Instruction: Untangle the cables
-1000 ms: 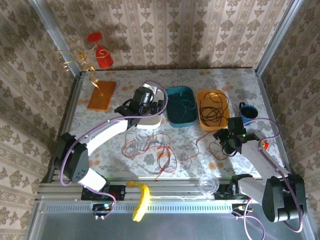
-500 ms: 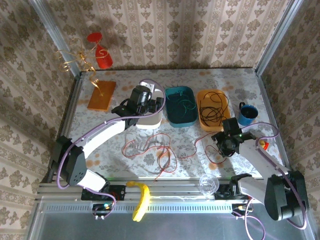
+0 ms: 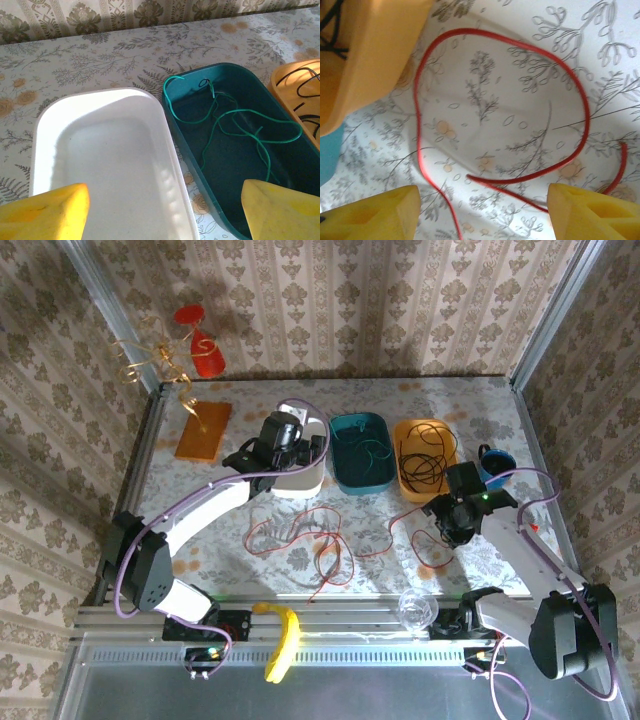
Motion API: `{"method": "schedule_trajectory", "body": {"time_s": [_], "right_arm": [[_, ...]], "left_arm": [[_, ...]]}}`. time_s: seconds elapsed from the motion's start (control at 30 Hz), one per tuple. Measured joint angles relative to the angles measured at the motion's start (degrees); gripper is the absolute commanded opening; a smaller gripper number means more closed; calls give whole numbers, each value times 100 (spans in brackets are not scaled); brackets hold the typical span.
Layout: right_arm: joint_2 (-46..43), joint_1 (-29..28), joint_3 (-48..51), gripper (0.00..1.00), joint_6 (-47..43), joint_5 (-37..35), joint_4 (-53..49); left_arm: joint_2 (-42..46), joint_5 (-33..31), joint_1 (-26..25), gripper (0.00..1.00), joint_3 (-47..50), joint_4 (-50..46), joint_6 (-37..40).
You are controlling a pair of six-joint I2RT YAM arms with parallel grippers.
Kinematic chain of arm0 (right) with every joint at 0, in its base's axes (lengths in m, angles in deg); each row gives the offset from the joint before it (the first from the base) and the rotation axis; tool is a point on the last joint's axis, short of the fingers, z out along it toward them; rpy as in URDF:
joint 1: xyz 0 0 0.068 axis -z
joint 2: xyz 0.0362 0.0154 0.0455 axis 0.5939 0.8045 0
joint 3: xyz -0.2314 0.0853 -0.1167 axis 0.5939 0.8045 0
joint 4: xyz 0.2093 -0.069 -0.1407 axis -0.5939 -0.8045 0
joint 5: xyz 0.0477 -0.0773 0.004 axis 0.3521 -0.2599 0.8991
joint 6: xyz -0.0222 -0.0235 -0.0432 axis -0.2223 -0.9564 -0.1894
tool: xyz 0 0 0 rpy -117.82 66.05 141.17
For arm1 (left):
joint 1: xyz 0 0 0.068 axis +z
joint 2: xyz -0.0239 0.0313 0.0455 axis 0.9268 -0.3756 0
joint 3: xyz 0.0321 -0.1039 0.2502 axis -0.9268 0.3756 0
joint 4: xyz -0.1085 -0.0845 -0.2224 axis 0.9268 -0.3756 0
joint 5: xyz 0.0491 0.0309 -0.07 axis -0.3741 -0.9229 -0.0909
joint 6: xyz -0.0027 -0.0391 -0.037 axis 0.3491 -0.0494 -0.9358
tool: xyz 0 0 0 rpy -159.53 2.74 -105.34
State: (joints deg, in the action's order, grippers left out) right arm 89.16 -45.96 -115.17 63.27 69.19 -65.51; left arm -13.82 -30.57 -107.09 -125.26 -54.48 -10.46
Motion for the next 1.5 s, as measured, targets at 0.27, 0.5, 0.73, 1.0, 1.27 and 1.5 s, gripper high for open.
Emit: {"method": "schedule_trajectory", "body": {"time_s": [0.27, 0.5, 0.73, 1.0, 1.27, 1.5], "right_arm": [[234, 0, -76, 70, 223, 822, 122], [575, 0, 199, 70, 575, 1156, 634], [986, 0, 498, 69, 717, 1012, 1040], [1202, 0, 501, 62, 656, 367, 1276], [1307, 0, 518, 13, 437, -72, 1346], [831, -103, 474, 0, 44, -341, 1106]], "left_arm": [[26, -7, 0, 80, 94, 9, 0], [66, -81, 0, 80, 155, 9, 2], [142, -125, 0, 81, 212, 7, 2], [164, -129, 0, 81, 212, 7, 4], [164, -149, 0, 81, 212, 4, 55], [164, -243, 39, 80, 212, -26, 66]]}}
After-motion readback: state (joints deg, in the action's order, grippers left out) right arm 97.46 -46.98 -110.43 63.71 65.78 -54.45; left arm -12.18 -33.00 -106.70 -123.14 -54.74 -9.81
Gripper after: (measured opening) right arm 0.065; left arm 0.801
